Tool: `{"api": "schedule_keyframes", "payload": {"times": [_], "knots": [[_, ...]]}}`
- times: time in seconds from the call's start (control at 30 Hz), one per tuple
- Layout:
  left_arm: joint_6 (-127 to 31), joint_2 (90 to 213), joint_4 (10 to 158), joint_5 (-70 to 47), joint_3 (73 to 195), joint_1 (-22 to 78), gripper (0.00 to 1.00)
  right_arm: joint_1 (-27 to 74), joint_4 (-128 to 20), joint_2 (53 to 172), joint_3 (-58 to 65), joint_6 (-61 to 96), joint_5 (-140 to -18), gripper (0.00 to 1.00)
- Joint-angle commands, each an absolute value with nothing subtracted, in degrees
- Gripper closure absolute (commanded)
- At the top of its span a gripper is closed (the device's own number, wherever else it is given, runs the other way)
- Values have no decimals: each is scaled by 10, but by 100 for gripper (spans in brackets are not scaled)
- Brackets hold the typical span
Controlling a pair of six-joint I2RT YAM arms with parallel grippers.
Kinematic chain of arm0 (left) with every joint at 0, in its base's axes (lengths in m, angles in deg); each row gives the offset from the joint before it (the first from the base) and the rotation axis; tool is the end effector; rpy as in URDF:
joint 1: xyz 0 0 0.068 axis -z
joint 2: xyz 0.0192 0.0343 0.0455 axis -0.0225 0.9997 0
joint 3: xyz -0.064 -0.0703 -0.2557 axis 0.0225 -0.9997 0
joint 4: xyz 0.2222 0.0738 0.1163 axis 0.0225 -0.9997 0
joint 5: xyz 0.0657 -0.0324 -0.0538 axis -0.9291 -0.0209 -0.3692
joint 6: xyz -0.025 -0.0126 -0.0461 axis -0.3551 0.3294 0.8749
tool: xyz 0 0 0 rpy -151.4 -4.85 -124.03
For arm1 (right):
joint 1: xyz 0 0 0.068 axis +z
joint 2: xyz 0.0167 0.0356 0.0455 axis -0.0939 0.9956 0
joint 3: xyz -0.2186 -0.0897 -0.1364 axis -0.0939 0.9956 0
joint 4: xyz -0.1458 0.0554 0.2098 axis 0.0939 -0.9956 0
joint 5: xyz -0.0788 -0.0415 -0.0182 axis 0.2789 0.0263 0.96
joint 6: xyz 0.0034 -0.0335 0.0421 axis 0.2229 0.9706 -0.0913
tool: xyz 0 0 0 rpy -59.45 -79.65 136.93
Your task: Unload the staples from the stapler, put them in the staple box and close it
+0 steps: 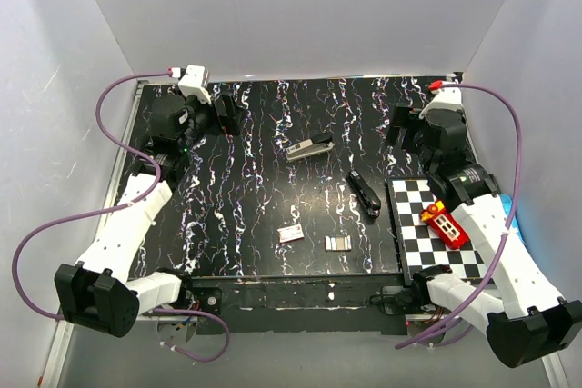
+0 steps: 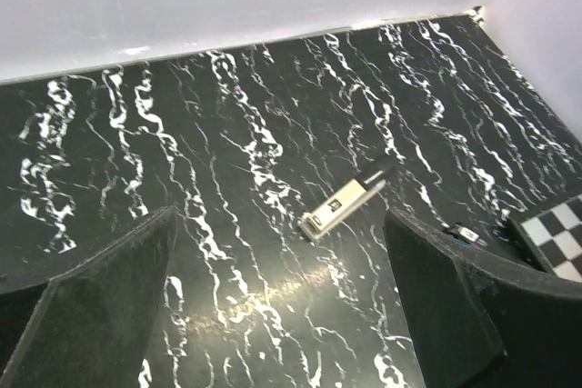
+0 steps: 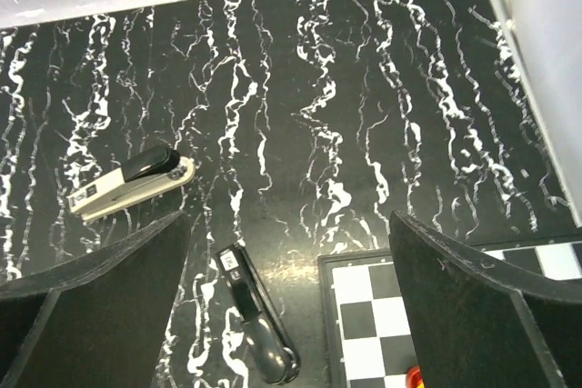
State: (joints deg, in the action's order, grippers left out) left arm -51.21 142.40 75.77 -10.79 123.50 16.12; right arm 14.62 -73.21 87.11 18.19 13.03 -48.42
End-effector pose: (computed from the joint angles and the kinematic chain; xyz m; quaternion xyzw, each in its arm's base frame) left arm 0.2618 -0.0751 0.3719 0.0917 0.7679 -0.1867 0.6058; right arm 0.2066 0.0607 0.3848 0.0602 0.7837 0.0125 0.6181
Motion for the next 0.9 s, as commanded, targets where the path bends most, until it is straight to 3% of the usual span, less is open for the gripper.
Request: {"api": "schedule_keyframes", "payload": {"times": [0.0,0.2,0.47,0.6,0.87], "knots": [[-463,1421,718,-49,1270,161,2,147,-737,859,176,53,-494,2],[-511,1427,718,50,1256,162,2,147,-662,862,204,98,-681,2],[-526,1469,713,126,1276,167,2,149,-723,922,166,99,-698,2],[-547,1484,693,123,1297,186,2,154,-736,931,177,91,-702,3],[-645,1552,630,7,1355,289,2,155,-830,927,139,74,-682,5]]}}
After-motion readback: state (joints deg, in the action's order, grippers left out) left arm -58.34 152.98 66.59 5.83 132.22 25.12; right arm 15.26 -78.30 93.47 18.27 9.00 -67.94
